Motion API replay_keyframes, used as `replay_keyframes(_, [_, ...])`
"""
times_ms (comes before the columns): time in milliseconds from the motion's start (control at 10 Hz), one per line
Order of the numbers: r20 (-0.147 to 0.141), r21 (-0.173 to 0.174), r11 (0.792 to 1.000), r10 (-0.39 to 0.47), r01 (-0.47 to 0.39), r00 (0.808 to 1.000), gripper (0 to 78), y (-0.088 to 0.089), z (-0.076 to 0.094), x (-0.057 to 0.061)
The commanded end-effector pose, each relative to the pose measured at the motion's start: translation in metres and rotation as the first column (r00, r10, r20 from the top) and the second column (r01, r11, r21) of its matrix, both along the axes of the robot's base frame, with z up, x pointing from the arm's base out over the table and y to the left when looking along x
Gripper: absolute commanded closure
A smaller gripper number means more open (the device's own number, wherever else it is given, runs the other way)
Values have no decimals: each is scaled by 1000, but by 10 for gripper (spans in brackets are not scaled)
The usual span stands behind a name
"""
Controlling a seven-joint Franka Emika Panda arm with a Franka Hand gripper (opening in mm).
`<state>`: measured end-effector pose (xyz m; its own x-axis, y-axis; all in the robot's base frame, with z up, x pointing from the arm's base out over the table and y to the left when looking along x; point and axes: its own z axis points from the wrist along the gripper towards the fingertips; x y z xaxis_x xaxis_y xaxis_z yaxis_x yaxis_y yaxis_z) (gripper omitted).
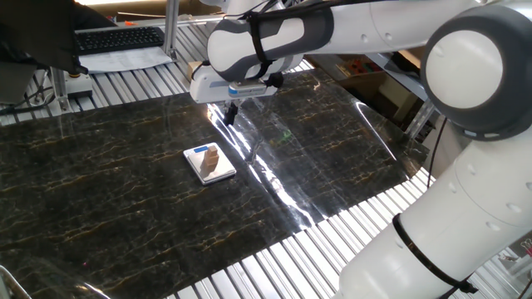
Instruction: Remove the object from the scale
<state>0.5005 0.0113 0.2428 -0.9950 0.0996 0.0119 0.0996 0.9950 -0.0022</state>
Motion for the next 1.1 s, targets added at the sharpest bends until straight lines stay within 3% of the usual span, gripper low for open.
replay_keyframes(100, [8, 0, 1000, -5, 5, 1000, 776, 0, -3, 1])
replay_keyframes(300, [21, 2, 1000, -6, 6, 1000, 776, 1, -14, 1])
replay_keyframes(600, [21, 0, 1000, -3, 3, 1000, 776, 0, -14, 2])
replay_keyframes(1000, [60, -12, 1000, 14, -13, 998, 776, 0, -14, 2])
replay_keyframes(1100, [55, -12, 1000, 20, -19, 998, 776, 0, -14, 2])
